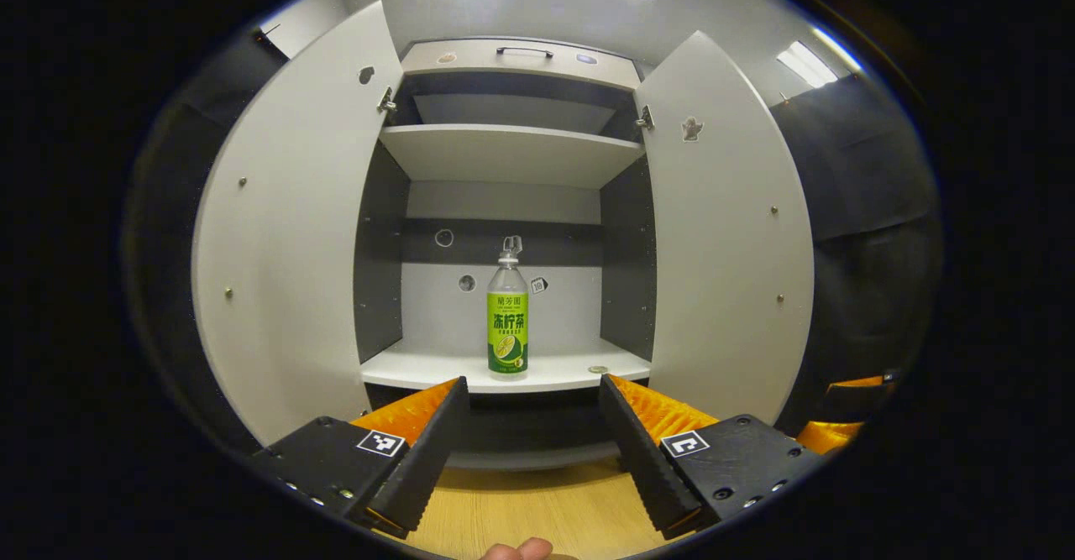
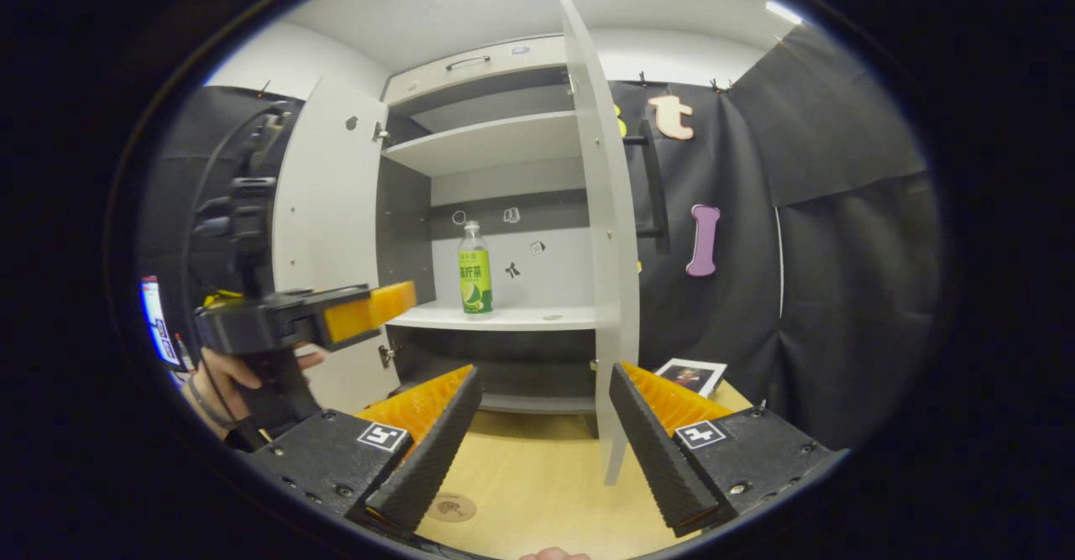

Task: Grasp the bottle in the cabinet with the left hand and place it on the coaster, then close the right door with the right hand and the left door with the left hand.

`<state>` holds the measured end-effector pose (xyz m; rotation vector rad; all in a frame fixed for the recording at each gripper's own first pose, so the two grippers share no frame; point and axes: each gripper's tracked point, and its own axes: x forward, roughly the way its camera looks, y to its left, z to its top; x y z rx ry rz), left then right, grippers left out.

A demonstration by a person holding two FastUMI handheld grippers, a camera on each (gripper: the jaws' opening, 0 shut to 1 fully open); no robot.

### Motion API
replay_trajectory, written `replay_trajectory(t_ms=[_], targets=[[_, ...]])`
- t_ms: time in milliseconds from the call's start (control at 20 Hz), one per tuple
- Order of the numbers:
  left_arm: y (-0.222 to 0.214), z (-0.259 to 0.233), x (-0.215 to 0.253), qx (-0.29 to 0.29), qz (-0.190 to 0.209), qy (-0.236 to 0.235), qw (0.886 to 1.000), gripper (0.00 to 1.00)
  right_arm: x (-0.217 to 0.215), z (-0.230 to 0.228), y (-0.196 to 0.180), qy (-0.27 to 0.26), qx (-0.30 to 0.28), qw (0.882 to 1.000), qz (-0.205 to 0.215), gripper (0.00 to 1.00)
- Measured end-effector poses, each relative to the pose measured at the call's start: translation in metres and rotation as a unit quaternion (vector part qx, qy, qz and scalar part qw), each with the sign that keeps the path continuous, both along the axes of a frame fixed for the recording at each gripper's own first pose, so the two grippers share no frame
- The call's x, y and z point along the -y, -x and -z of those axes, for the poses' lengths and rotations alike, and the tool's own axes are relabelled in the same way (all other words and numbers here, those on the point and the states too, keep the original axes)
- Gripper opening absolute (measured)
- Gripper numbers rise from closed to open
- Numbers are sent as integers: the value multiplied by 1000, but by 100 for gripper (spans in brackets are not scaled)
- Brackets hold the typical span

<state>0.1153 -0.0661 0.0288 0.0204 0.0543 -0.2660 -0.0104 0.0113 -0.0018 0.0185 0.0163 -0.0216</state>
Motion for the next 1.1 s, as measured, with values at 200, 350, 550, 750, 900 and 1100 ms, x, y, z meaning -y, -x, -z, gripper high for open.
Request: replay_trajectory(t_ms=[200,350,550,750,900,1100], targets=[[-61,-11,10,7,9,-6,1000,95,9,-3,3,-8,5,1000,21,100],[-104,-6,13,2,5,-9,1000,95,23,-3,6,-9,6,999,42,100],[-153,3,9,-1,-8,-21,1000,95,32,-2,9,-11,6,998,63,100],[-198,14,-2,8,-38,-46,998,96,35,1,8,-9,2,997,75,100],[-221,25,-1,0,-39,-44,998,96,40,2,5,-9,-2,996,87,100],[-243,31,-1,-2,-46,-42,998,96,48,1,2,-8,-1,995,104,100]])
